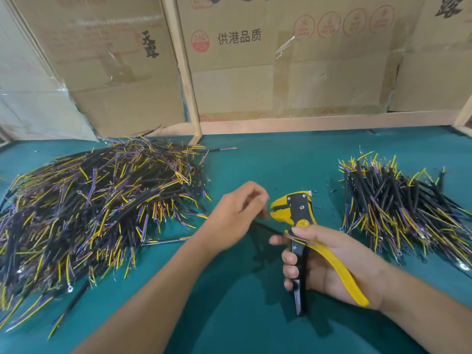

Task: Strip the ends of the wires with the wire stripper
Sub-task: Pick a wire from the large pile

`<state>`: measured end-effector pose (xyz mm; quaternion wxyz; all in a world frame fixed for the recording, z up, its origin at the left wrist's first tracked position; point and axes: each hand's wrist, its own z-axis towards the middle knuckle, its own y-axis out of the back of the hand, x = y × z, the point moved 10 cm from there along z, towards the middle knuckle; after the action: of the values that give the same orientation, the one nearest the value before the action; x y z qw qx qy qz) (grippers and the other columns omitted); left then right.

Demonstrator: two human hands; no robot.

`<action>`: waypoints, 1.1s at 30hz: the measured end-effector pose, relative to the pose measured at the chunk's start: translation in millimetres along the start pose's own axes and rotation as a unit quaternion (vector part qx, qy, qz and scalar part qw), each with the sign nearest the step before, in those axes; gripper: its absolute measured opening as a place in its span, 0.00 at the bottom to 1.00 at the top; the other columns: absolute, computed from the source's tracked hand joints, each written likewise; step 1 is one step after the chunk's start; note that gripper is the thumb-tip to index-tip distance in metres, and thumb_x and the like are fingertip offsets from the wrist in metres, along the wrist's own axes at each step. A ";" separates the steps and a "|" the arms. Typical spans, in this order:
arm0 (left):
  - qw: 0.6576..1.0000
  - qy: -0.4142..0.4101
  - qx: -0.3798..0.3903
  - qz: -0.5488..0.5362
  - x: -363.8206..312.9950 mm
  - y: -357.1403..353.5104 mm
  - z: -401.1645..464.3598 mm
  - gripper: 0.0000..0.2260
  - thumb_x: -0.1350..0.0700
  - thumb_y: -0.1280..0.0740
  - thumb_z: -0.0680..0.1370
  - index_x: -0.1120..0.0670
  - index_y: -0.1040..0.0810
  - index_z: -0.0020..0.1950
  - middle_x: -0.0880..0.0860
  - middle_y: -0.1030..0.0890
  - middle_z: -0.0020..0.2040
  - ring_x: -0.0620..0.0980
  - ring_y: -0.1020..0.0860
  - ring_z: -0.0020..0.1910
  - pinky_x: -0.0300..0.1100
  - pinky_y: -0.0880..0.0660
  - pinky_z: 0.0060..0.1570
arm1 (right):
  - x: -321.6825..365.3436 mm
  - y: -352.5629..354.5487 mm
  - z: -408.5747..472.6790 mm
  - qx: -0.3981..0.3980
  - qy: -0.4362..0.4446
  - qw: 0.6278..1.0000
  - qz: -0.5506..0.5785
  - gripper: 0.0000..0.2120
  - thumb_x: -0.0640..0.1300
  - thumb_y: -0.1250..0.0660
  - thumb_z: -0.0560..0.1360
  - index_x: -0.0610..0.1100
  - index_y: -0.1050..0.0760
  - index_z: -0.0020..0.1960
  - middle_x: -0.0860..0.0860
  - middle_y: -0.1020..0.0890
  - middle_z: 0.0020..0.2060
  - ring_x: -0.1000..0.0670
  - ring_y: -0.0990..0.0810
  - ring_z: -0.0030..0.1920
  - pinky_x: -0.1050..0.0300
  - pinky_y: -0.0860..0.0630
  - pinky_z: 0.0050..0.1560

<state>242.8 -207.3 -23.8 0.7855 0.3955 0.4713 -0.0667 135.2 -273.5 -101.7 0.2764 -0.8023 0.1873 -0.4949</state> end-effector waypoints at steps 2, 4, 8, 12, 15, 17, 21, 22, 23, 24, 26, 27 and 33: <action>0.995 -0.049 0.023 0.080 -11.8 5.8 -4.0 0.03 0.54 0.38 0.76 0.49 0.24 0.47 0.46 0.20 0.40 0.47 0.25 0.37 0.42 0.27 0.43 | -0.4 0.7 0.5 0.011 0.004 1.000 0.005 0.28 0.46 0.16 0.55 0.36 0.16 0.52 0.43 0.25 0.33 0.43 0.25 0.31 0.46 0.21 0.37; 0.974 -0.127 0.067 0.176 -27.8 0.1 -11.7 0.05 0.54 0.37 0.73 0.48 0.24 0.47 0.43 0.24 0.41 0.41 0.27 0.41 0.37 0.31 0.43 | -1.2 2.4 1.1 0.023 0.006 1.000 0.013 0.26 0.43 0.18 0.57 0.36 0.16 0.53 0.43 0.25 0.34 0.43 0.24 0.32 0.45 0.21 0.39; 0.950 -0.160 0.078 0.256 -38.5 -7.0 -16.8 0.12 0.46 0.35 0.73 0.45 0.27 0.55 0.43 0.31 0.41 0.40 0.30 0.41 0.40 0.29 0.43 | -1.9 2.6 3.5 0.064 0.006 0.998 0.012 0.17 0.42 0.23 0.65 0.40 0.17 0.52 0.45 0.24 0.35 0.44 0.23 0.35 0.44 0.21 0.44; 0.951 -0.155 0.016 0.269 -46.2 -1.0 -15.5 0.06 0.51 0.32 0.75 0.47 0.27 0.50 0.44 0.32 0.33 0.45 0.32 0.34 0.42 0.32 0.35 | -0.3 0.3 2.5 0.098 0.011 0.995 0.015 0.11 0.39 0.28 0.70 0.40 0.18 0.53 0.45 0.24 0.36 0.43 0.24 0.37 0.42 0.23 0.48; 0.993 -0.021 -0.049 0.101 -27.6 12.1 -9.0 0.07 0.52 0.34 0.72 0.50 0.31 0.38 0.46 0.32 0.27 0.45 0.36 0.27 0.40 0.36 0.30 | 3.0 -2.1 -0.8 0.094 0.026 0.995 0.005 0.12 0.39 0.27 0.69 0.40 0.19 0.52 0.44 0.25 0.36 0.43 0.24 0.37 0.41 0.23 0.47; 0.993 0.104 -0.021 -0.051 -5.7 -1.0 -8.5 0.14 0.48 0.33 0.75 0.51 0.31 0.33 0.45 0.32 0.27 0.46 0.37 0.26 0.40 0.39 0.28 | 6.7 -6.4 -6.2 0.091 0.036 0.995 -0.005 0.12 0.38 0.27 0.70 0.39 0.20 0.53 0.44 0.26 0.37 0.43 0.25 0.37 0.41 0.23 0.48; 0.956 0.180 0.052 -0.225 5.2 -36.6 -18.6 0.19 0.45 0.35 0.81 0.49 0.32 0.32 0.47 0.33 0.29 0.46 0.40 0.26 0.36 0.43 0.25 | 14.8 -12.7 -16.7 0.065 0.057 0.996 -0.027 0.11 0.36 0.31 0.72 0.38 0.21 0.54 0.43 0.27 0.37 0.43 0.26 0.37 0.42 0.22 0.49; 0.951 0.164 0.050 -0.259 1.8 -38.0 -18.0 0.18 0.47 0.35 0.81 0.49 0.31 0.32 0.48 0.32 0.29 0.46 0.40 0.26 0.35 0.43 0.25 | 17.5 -13.4 -18.2 0.053 0.067 0.996 -0.030 0.11 0.36 0.31 0.72 0.37 0.21 0.54 0.43 0.28 0.36 0.43 0.26 0.37 0.42 0.22 0.48; 0.948 0.146 0.045 -0.281 -1.9 -36.7 -16.3 0.17 0.48 0.35 0.81 0.49 0.30 0.33 0.48 0.31 0.30 0.46 0.39 0.27 0.35 0.43 0.25 | 20.0 -13.9 -19.2 0.042 0.078 0.996 -0.030 0.10 0.35 0.31 0.72 0.36 0.20 0.53 0.43 0.28 0.36 0.43 0.26 0.36 0.42 0.22 0.47; 0.948 0.125 0.034 -0.289 -6.2 -32.8 -14.6 0.16 0.49 0.34 0.81 0.49 0.29 0.35 0.49 0.31 0.30 0.46 0.38 0.28 0.35 0.42 0.26 | 22.4 -13.9 -19.9 0.030 0.087 0.995 -0.028 0.10 0.35 0.32 0.72 0.36 0.20 0.52 0.42 0.28 0.36 0.43 0.27 0.36 0.42 0.21 0.46; 0.956 0.081 0.009 -0.283 -16.0 -22.2 -11.9 0.12 0.50 0.33 0.80 0.50 0.27 0.38 0.48 0.29 0.31 0.46 0.37 0.29 0.35 0.40 0.27 | 24.4 -13.2 -20.0 0.011 0.095 0.995 -0.016 0.09 0.35 0.32 0.71 0.35 0.21 0.51 0.42 0.28 0.35 0.43 0.27 0.35 0.43 0.21 0.44; 0.958 0.061 0.001 -0.281 -20.8 -18.5 -11.3 0.09 0.50 0.34 0.80 0.50 0.25 0.40 0.47 0.28 0.31 0.45 0.36 0.29 0.35 0.39 0.27 | 24.1 -13.1 -19.4 0.004 0.094 0.996 -0.007 0.08 0.35 0.31 0.71 0.35 0.22 0.50 0.42 0.28 0.35 0.43 0.26 0.35 0.42 0.21 0.44; 0.971 -0.015 -0.008 -0.240 -38.8 -8.7 -12.6 0.07 0.52 0.36 0.80 0.45 0.23 0.43 0.45 0.27 0.32 0.47 0.34 0.32 0.34 0.36 0.30 | 23.0 -12.5 -20.1 -0.006 0.095 0.995 0.000 0.05 0.35 0.29 0.71 0.38 0.23 0.46 0.42 0.28 0.36 0.42 0.26 0.36 0.40 0.21 0.46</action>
<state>208.7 -215.0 -0.9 0.7569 0.2635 0.5408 -0.2554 127.6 -282.2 -70.8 0.2526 -0.7532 0.2157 -0.5677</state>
